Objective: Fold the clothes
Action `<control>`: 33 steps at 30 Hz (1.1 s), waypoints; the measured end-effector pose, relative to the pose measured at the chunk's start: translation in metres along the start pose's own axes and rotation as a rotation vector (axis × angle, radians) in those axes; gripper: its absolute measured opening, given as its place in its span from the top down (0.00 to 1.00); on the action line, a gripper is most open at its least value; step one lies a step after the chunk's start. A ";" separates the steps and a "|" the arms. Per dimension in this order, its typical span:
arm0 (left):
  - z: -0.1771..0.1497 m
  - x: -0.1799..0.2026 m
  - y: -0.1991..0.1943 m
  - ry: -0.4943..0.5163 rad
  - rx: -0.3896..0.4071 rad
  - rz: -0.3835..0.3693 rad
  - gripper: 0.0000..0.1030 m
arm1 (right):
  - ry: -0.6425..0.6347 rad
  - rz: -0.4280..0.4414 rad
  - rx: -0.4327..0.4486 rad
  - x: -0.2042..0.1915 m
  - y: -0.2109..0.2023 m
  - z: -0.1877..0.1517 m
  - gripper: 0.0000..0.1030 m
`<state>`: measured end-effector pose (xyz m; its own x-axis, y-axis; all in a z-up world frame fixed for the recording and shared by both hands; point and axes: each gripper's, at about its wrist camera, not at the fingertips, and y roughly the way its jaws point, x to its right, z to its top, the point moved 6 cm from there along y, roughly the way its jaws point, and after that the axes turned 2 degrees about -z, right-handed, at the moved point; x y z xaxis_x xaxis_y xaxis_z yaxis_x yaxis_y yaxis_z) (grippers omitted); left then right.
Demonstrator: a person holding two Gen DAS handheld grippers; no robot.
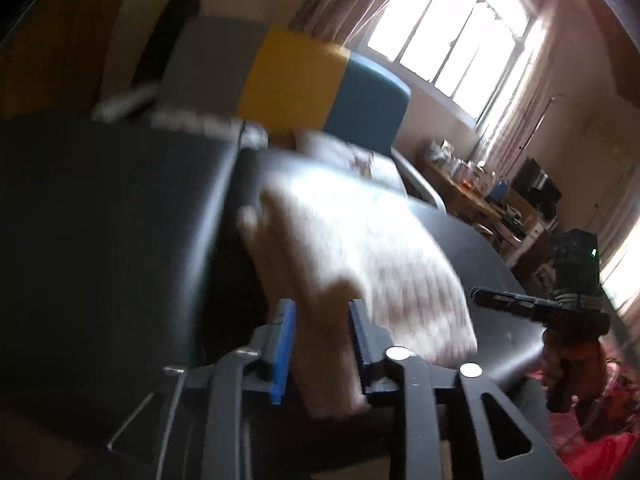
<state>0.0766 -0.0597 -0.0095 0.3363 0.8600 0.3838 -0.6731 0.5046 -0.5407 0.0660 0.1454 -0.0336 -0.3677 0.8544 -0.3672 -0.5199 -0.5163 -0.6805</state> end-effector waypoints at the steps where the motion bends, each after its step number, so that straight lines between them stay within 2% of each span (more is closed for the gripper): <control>1: 0.010 0.007 0.001 0.032 0.018 0.006 0.53 | 0.004 -0.005 0.031 0.001 -0.005 0.009 0.77; 3: 0.026 0.024 0.015 0.080 0.030 0.004 0.51 | -0.005 -0.037 0.059 0.003 -0.005 0.028 0.76; 5: 0.036 0.042 0.040 0.143 0.005 0.018 0.51 | -0.022 -0.060 0.067 0.003 0.004 0.045 0.76; 7: 0.036 0.049 0.073 0.220 -0.048 0.068 0.51 | -0.051 -0.067 0.056 0.001 0.019 0.057 0.76; 10: 0.026 0.032 0.114 0.288 -0.138 0.206 0.56 | -0.103 -0.099 0.011 0.002 0.046 0.069 0.77; 13: 0.018 0.002 0.121 0.200 -0.155 0.237 0.55 | -0.129 -0.112 -0.033 0.001 0.085 0.077 0.76; 15: 0.012 -0.014 0.121 0.159 -0.159 0.218 0.55 | -0.127 -0.094 -0.051 0.002 0.094 0.080 0.76; 18: 0.007 -0.019 0.126 0.172 -0.140 0.216 0.55 | -0.124 -0.121 -0.094 0.006 0.116 0.074 0.77; 22: 0.007 -0.018 0.132 0.198 -0.121 0.232 0.54 | -0.061 -0.132 -0.085 0.020 0.134 0.072 0.78; 28: 0.022 -0.020 0.108 0.071 -0.126 0.101 0.54 | -0.018 -0.075 -0.048 0.023 0.106 0.072 0.76; 30: 0.030 -0.022 0.095 0.019 -0.098 0.094 0.45 | 0.022 -0.060 -0.022 0.026 0.084 0.072 0.74; 31: 0.034 -0.024 0.087 -0.009 -0.067 0.098 0.35 | 0.033 -0.065 -0.007 0.028 0.073 0.071 0.72; 33: 0.042 -0.027 0.072 -0.058 -0.004 0.098 0.31 | 0.037 -0.074 0.015 0.028 0.053 0.066 0.72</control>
<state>-0.0086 -0.0497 -0.0268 0.2300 0.8995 0.3714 -0.6982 0.4183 -0.5809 -0.0229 0.1383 -0.0386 -0.2992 0.8918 -0.3394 -0.5562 -0.4520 -0.6973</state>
